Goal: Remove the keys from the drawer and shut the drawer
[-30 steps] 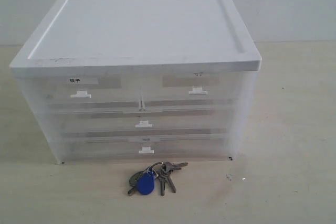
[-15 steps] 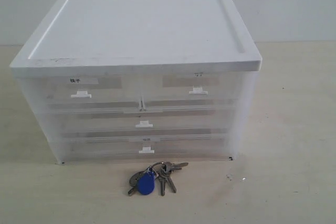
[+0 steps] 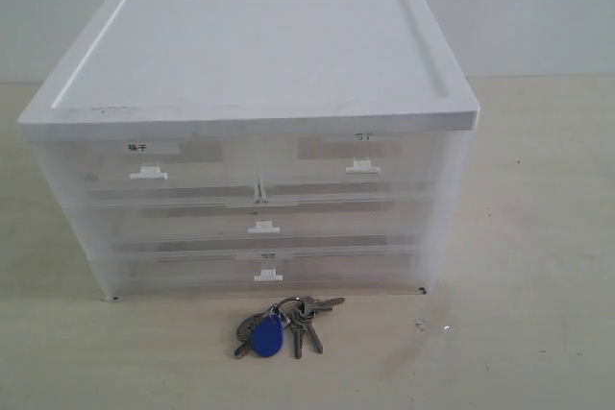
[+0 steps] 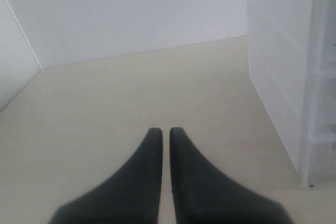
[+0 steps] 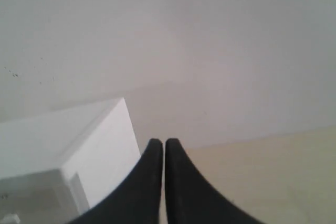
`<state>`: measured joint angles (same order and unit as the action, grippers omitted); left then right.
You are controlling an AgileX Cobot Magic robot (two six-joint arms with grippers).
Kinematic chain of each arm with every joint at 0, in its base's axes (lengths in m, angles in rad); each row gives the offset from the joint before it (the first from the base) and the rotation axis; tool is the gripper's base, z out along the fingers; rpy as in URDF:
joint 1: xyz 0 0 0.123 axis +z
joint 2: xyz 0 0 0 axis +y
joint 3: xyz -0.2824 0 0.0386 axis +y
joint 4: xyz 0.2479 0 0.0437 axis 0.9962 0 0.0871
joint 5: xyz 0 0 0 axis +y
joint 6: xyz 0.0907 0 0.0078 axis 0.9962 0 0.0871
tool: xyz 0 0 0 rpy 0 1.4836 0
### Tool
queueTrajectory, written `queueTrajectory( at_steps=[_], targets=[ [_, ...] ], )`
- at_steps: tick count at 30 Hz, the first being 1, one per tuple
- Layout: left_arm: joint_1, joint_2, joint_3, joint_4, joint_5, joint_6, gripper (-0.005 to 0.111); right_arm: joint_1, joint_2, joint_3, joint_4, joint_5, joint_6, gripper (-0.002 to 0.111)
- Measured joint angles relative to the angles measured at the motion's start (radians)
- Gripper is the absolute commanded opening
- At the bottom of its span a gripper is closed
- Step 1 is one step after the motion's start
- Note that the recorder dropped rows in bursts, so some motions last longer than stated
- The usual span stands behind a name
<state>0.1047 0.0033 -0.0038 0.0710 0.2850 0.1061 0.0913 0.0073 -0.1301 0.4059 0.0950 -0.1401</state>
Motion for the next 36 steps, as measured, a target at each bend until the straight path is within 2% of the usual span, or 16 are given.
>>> queueTrajectory(
  at_steps=[5, 16, 24, 36],
  targets=[
    [0.0, 0.0, 0.0, 0.0, 0.0, 0.0, 0.004, 0.0, 0.0, 0.126, 0.002, -0.046, 0.013, 0.0],
    [0.0, 0.0, 0.0, 0.0, 0.0, 0.0, 0.004, 0.0, 0.0, 0.126, 0.002, -0.048, 0.011, 0.0],
    [0.0, 0.0, 0.0, 0.0, 0.0, 0.0, 0.004, 0.0, 0.0, 0.128, 0.079, -0.031, 0.256, 0.0],
    [0.0, 0.0, 0.0, 0.0, 0.0, 0.0, 0.004, 0.0, 0.0, 0.13, 0.084, -0.027, 0.283, 0.0]
  ],
)
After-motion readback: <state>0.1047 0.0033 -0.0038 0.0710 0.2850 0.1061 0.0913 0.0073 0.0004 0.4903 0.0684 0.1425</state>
